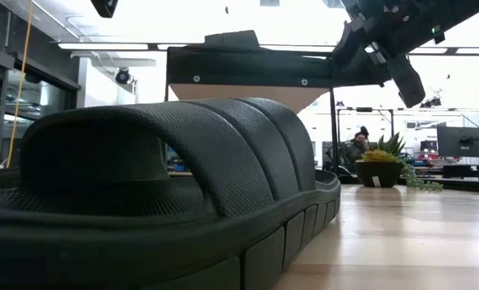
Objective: Pick and place slides into the shelf
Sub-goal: Put the bottom right slipper on the shelf
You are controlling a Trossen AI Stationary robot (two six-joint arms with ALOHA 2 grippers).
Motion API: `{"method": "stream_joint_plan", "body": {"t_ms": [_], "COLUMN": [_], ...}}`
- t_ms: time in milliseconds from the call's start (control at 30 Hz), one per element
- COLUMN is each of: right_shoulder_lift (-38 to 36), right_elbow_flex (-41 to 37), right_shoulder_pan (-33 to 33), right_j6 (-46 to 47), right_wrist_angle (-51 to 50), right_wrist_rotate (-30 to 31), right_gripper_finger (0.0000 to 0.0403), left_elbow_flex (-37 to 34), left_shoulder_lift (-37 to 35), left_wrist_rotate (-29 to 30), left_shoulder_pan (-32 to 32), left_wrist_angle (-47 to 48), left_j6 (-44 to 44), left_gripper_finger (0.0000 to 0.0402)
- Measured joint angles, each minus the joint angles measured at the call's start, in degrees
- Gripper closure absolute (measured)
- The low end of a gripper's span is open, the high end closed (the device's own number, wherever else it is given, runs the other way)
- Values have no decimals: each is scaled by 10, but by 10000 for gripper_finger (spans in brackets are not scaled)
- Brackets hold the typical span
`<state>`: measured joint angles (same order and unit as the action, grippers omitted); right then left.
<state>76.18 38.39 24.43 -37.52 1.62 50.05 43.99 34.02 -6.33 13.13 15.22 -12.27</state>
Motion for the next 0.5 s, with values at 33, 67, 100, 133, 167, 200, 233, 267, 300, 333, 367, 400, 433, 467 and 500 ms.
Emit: {"method": "stream_joint_plan", "body": {"t_ms": [33, 67, 100, 133, 167, 200, 233, 267, 300, 333, 367, 400, 433, 467, 500], "right_shoulder_lift": [0, 0, 0, 0, 0, 0, 0, 0, 0, 0, 0, 0, 0, 0, 0], "right_elbow_flex": [0, 0, 0, 0, 0, 1, 2, 2, 2, 3, 3, 3, 3, 3, 3], "right_shoulder_pan": [0, 0, 0, 0, 0, 0, 0, 0, 0, 1, 3, 4, 5, 5, 7], "right_j6": [0, -3, -8, -15, -18, -19, -19, -19, -19, -19, -19, -19, -19, -19, -18], "right_wrist_angle": [0, 0, 0, 0, 1, 1, 2, 2, 1, 1, 1, 1, 1, 1, 1], "right_wrist_rotate": [-3, -9, -15, -21, -27, -32, -35, -36, -38, -39, -40, -40, -40, -40, -38], "right_gripper_finger": [312, 312, 311, 311, 311, 311, 311, 311, 310, 309, 306, 301, 295, 287, 278], "left_elbow_flex": [0, 0, 0, 0, 0, 0, 0, 0, 0, 0, 0, 0, 0, 0, 0], "left_shoulder_lift": [0, 0, 0, 0, 0, 0, 0, 0, 0, 0, 0, 0, 0, 0, 0], "left_wrist_rotate": [0, 0, 0, 0, 0, 0, 0, 0, 0, 0, 0, 0, 0, 0, 1], "left_shoulder_pan": [0, 0, 0, 0, 0, 0, 0, 0, 0, 0, 0, 0, 0, 0, 0], "left_wrist_angle": [0, 0, 0, 0, 0, 0, 0, 0, 0, 0, 0, 0, 0, 0, 0], "left_j6": [0, 0, 0, 0, 0, 0, 0, 0, 0, 0, 0, 0, 0, 0, 0], "left_gripper_finger": [124, 124, 124, 124, 124, 124, 124, 124, 124, 124, 124, 124, 124, 124, 124]}}
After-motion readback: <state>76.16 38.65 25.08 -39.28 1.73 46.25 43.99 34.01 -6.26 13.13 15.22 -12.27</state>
